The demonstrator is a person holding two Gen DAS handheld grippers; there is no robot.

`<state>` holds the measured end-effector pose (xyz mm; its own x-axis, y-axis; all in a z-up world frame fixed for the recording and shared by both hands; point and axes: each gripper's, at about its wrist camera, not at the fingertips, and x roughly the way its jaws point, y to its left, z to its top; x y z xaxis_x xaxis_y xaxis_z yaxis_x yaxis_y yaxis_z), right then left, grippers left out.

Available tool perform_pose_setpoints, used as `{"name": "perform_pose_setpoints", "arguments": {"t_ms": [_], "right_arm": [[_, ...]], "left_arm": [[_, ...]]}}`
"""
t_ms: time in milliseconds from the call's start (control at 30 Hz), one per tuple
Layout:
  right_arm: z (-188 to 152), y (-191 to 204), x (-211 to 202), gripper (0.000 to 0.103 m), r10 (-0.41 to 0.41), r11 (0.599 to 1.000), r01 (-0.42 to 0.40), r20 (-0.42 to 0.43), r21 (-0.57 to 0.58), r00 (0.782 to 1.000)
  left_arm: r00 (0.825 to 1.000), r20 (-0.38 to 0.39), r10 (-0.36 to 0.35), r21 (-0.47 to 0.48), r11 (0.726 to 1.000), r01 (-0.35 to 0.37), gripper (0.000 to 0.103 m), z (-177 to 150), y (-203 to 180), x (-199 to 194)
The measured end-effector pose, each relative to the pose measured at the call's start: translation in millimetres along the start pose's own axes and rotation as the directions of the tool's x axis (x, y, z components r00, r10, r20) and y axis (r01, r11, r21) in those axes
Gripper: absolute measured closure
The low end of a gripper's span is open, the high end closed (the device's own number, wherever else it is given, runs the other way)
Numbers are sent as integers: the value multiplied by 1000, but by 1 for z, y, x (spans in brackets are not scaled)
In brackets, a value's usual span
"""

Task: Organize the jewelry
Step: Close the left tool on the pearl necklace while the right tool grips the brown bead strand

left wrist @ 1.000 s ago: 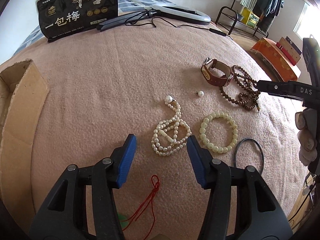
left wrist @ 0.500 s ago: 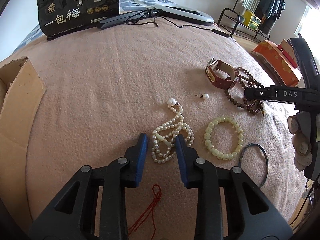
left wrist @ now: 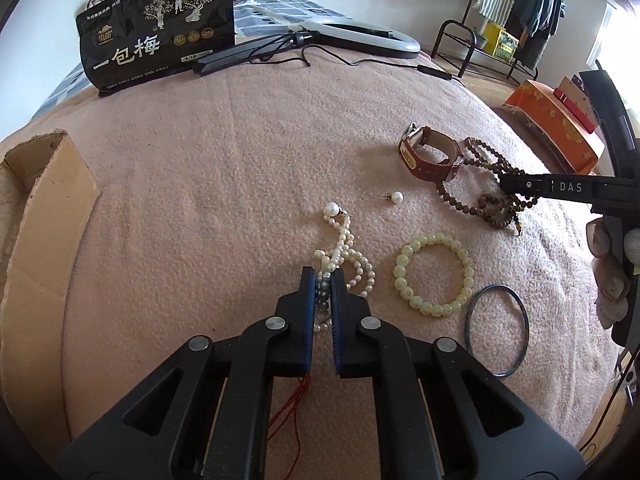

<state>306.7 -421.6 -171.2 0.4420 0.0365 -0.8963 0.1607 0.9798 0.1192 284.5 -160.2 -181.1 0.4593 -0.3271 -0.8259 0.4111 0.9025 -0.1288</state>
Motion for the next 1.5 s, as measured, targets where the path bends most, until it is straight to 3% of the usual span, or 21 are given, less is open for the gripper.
{"name": "perform_pose_setpoints", "arguments": {"t_ms": [600,1500], "right_arm": [[-6,8,-71,92,14,998,-7,128,-55,992],[-5,48,-176,92,83,988,-40,292,-152,953]], "left_arm": [[994,110,-25,-45,999,30,99,8,5,-63],[969,246,-11,-88,996,34,99,7,26,-153]]}}
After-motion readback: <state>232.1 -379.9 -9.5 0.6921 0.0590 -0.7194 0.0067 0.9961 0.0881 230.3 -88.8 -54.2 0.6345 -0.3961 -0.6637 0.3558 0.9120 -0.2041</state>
